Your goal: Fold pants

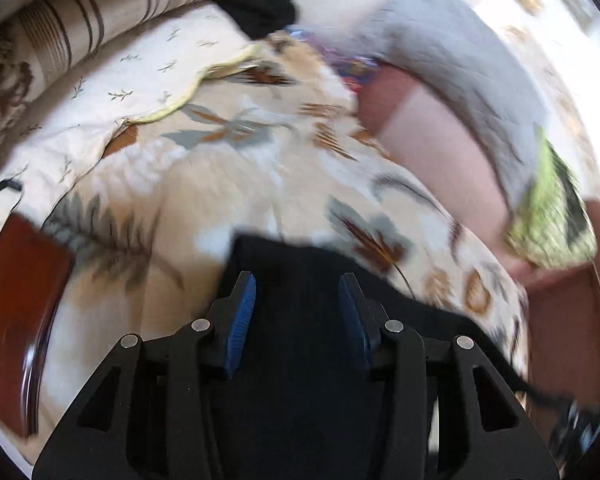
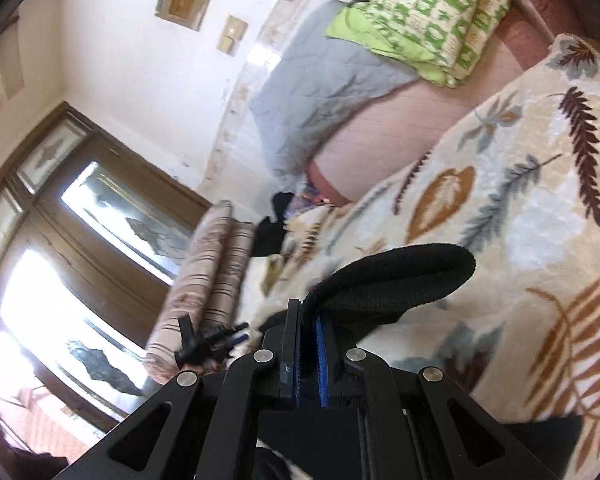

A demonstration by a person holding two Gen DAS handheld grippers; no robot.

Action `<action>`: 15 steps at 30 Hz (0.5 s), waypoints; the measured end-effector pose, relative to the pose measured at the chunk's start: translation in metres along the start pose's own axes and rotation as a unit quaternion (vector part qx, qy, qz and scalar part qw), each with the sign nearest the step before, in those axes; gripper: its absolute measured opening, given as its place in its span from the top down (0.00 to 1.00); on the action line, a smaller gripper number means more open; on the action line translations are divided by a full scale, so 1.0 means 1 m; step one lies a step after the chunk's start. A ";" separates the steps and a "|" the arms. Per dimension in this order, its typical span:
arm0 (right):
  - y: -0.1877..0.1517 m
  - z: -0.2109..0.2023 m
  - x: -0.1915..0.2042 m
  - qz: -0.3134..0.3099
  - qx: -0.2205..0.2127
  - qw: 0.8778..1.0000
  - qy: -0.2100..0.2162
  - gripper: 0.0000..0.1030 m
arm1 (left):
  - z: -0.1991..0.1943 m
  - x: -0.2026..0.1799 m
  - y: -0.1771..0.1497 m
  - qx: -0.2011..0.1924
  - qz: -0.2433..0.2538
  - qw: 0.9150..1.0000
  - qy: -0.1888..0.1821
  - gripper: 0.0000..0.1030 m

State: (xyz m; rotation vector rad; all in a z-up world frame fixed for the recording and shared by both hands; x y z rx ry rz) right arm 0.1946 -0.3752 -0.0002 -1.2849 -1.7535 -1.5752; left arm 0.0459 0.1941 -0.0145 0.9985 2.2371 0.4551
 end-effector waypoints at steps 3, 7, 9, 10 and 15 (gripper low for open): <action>-0.012 -0.009 0.022 -0.007 0.005 1.000 0.003 0.94 | -0.039 -0.021 -0.044 -0.007 0.046 0.999 -0.016 0.56; -0.030 -0.032 0.030 0.039 -0.023 0.999 0.018 0.94 | -0.071 -0.042 -0.087 0.008 0.078 0.997 -0.029 0.56; -0.033 -0.041 0.029 0.075 -0.043 0.996 0.036 0.94 | -0.081 -0.046 -0.098 0.013 0.092 0.995 -0.028 0.55; -0.031 -0.044 0.028 0.092 -0.053 0.993 0.047 0.94 | -0.083 -0.052 -0.105 0.013 0.111 0.994 -0.018 0.51; 0.047 -0.042 -0.022 0.141 -0.169 0.975 0.029 0.94 | -0.066 -0.073 -0.103 0.013 0.119 0.993 -0.021 0.50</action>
Point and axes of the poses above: each gripper's, at about its wrist camera, not at the fingertips, and z roughly the way its jaws point, x to its left, y to its top, the point moved 4 cm from there along z, roughly the way its jaws point, and after that the axes turned 2 degrees about z, right-handed, at the moved point
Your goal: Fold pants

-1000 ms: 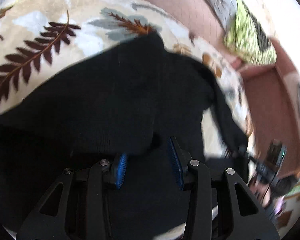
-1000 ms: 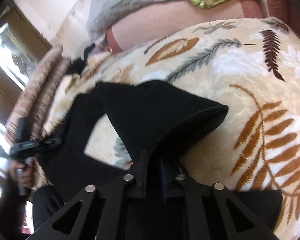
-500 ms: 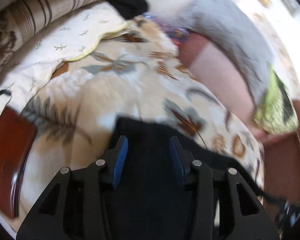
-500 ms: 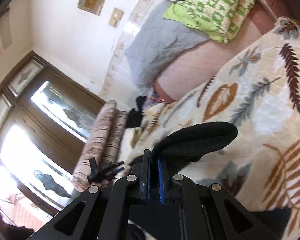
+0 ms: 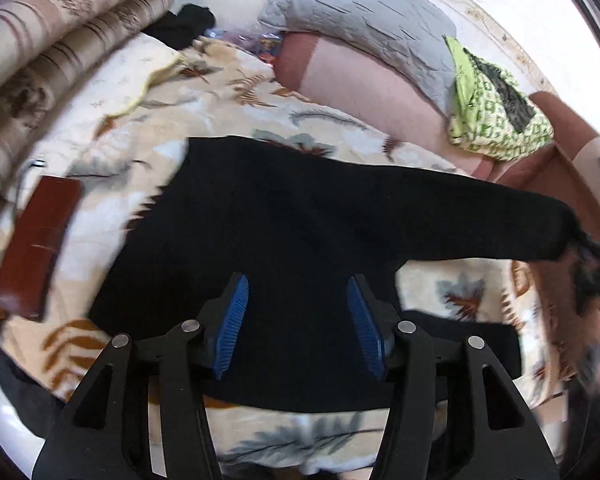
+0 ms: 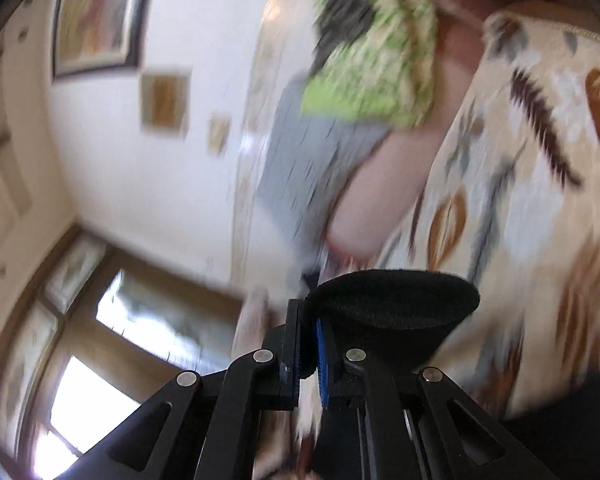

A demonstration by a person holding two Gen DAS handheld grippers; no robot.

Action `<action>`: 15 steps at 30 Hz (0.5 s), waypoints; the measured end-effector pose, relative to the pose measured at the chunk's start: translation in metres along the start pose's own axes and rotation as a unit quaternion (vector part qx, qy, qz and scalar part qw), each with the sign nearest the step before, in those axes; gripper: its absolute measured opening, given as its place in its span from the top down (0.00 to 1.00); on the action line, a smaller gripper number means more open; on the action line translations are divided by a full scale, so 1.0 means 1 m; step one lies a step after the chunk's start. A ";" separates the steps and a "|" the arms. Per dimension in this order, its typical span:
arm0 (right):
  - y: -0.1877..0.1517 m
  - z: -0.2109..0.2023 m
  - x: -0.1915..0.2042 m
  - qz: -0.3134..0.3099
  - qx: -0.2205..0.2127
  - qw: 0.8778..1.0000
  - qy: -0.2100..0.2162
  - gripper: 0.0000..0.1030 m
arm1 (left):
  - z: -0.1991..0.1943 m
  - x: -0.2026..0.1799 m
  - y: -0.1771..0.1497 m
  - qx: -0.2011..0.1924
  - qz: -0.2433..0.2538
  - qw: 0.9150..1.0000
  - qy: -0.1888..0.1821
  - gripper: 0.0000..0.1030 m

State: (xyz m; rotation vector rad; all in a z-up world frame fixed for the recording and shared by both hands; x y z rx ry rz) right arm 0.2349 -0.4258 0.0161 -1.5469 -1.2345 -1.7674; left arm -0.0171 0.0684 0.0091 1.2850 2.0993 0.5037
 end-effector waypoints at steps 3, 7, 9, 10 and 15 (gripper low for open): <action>0.048 0.031 -0.056 -0.006 -0.024 0.985 -0.170 0.85 | 0.020 -0.016 0.011 -0.002 -0.004 1.000 0.021 0.50; 0.042 0.016 -0.070 -0.033 0.010 0.976 -0.217 0.74 | 0.059 -0.036 0.033 0.011 0.044 0.997 0.057 0.50; 0.030 0.002 -0.066 -0.088 0.029 0.968 -0.234 0.73 | 0.082 -0.046 0.046 0.011 0.077 0.994 0.072 0.50; 0.024 -0.004 -0.067 -0.102 0.036 0.964 -0.241 0.73 | 0.092 -0.047 0.051 0.006 0.091 0.993 0.076 0.50; -0.019 0.002 -0.075 -0.243 0.095 0.907 -0.331 0.71 | 0.168 -0.039 0.056 0.016 0.160 0.975 0.153 0.46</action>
Point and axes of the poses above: each gripper's, at about its wrist camera, not at the fingertips, and z roughly the way its jaws point, x to its left, y to its top, the point moved 4 cm from there along z, roughly the way its jaws point, and after that the axes turned 2 degrees about z, right-handed, at the moved point
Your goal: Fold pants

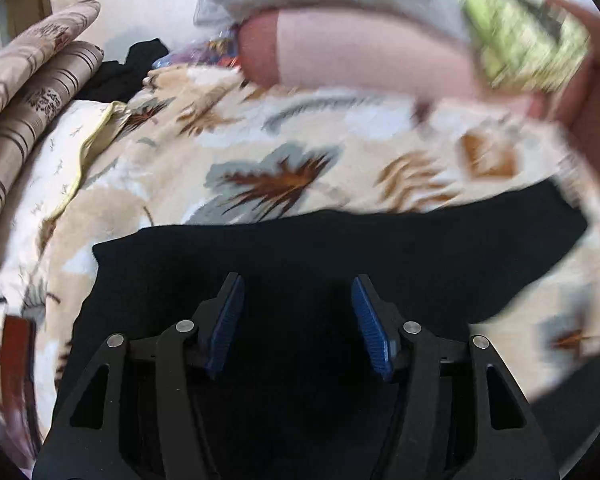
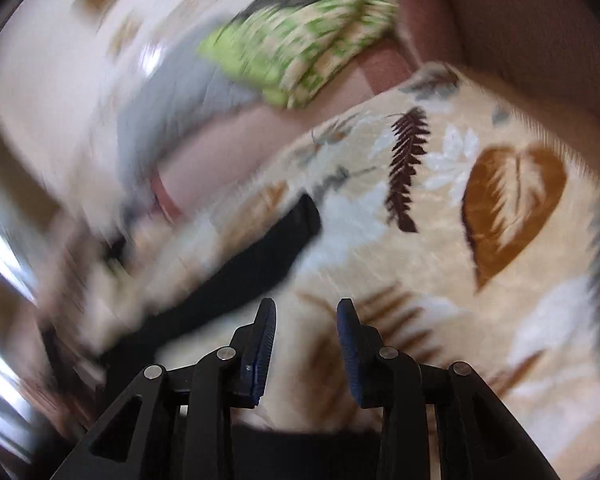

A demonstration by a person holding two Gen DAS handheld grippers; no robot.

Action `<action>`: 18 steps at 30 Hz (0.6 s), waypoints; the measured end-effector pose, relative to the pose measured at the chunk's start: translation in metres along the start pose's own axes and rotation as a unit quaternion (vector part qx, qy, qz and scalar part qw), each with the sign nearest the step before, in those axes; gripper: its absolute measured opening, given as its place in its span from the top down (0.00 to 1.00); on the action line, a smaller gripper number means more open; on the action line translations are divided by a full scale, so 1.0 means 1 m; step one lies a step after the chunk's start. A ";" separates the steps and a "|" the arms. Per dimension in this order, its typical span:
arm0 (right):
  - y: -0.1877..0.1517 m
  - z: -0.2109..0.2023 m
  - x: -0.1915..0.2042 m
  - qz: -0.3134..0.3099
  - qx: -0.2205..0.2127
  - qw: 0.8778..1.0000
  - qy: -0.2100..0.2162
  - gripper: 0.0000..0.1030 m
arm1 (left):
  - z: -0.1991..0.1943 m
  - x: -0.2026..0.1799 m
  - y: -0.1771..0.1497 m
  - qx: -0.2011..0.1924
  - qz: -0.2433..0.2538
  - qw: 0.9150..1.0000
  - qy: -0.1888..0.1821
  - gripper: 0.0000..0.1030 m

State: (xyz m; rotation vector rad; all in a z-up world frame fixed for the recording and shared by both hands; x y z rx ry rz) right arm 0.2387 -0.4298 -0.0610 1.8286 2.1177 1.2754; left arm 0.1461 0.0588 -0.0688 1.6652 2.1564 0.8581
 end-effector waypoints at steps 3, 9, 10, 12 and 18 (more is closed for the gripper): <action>-0.009 0.013 0.039 -0.127 0.006 0.991 -0.046 0.71 | 0.026 0.000 -0.001 0.009 -0.005 1.000 0.009 0.45; 0.017 0.065 0.093 -0.163 0.001 0.986 -0.045 0.45 | 0.038 0.004 0.010 0.006 -0.032 0.999 0.006 0.28; 0.021 0.077 0.100 -0.169 0.002 0.984 -0.049 0.45 | 0.041 0.004 0.010 0.011 -0.035 0.999 0.007 0.25; 0.021 0.094 0.113 -0.173 0.001 0.984 -0.043 0.45 | 0.045 0.003 0.009 0.012 -0.039 0.999 0.010 0.21; 0.022 0.174 0.124 -0.145 0.047 0.984 -0.088 0.42 | 0.051 0.003 0.010 0.017 -0.048 0.999 0.007 0.11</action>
Point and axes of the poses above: each gripper's, at about its wrist camera, not at the fingertips, and z roughly the way its jaws point, x to its left, y to its top, the point moved 4 cm from there along z, roughly the way its jaws point, and after that the axes turned 2 degrees about z, right-handed, at the moved point
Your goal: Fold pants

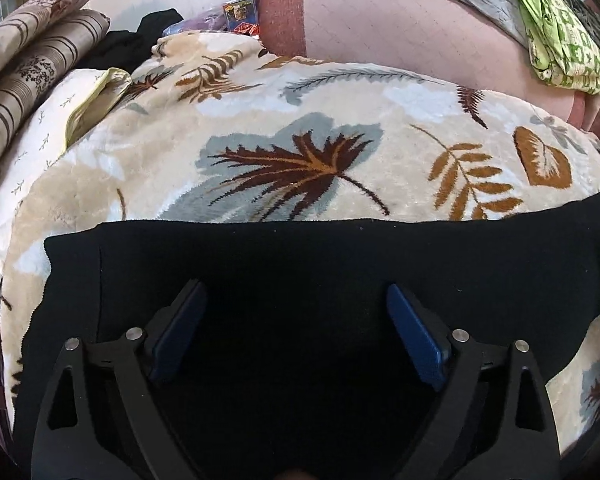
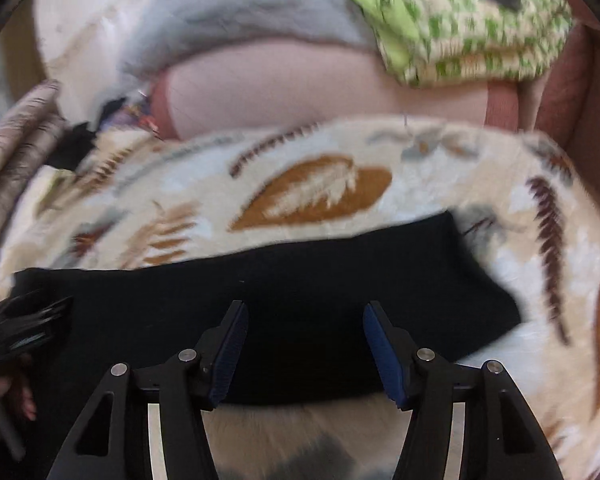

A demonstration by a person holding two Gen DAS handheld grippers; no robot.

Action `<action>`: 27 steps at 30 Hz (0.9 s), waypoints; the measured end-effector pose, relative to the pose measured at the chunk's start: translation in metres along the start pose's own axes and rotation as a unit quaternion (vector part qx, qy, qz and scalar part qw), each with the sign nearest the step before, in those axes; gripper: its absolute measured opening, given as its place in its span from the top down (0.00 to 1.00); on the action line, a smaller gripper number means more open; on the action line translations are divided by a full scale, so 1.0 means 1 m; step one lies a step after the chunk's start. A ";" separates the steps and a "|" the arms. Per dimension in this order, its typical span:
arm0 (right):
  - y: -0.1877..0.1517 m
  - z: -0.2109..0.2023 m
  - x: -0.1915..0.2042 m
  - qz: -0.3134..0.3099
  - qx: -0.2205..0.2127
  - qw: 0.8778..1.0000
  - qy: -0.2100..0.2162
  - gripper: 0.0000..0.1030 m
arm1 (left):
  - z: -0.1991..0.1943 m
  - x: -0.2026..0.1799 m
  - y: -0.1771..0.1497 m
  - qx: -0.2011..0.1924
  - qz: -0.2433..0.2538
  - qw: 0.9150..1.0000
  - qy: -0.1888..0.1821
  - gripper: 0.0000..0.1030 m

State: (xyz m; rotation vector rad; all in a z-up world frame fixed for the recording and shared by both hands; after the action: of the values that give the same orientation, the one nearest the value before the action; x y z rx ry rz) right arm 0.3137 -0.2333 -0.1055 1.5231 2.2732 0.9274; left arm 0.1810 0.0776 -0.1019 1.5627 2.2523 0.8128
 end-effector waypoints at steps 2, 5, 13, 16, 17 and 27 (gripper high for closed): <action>-0.001 0.027 0.000 -0.012 0.028 0.999 -0.040 0.31 | 0.000 0.000 -0.001 0.000 -0.002 1.000 -0.002 0.11; -0.002 0.028 0.007 -0.032 0.029 0.999 -0.021 0.06 | 0.000 0.000 -0.001 -0.001 -0.004 1.000 -0.004 0.11; -0.003 0.036 0.014 -0.051 0.042 0.998 -0.022 0.00 | 0.000 0.000 -0.001 -0.002 -0.008 1.000 -0.007 0.11; -0.005 0.035 0.017 -0.056 0.043 0.997 -0.027 0.00 | -0.001 0.000 -0.002 -0.003 -0.005 1.000 -0.001 0.11; -0.004 0.035 0.017 -0.057 0.043 0.997 -0.028 0.00 | -0.002 -0.001 -0.002 -0.004 -0.002 1.000 0.004 0.10; -0.004 0.036 0.016 -0.054 0.043 0.997 -0.025 0.00 | -0.003 0.001 -0.004 0.000 -0.001 0.999 0.036 0.00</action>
State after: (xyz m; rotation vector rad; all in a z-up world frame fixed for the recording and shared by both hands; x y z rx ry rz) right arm 0.3229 -0.2067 -0.1332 1.4233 2.3620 0.7626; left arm 0.1763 0.0767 -0.1015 1.5536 2.3042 0.8817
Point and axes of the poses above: each gripper's, at about its wrist camera, not at the fingertips, and z roughly the way its jaws point, x to its left, y to its top, the point moved 4 cm from there along z, roughly the way its jaws point, and after that the axes turned 2 degrees about z, right-handed, at the moved point
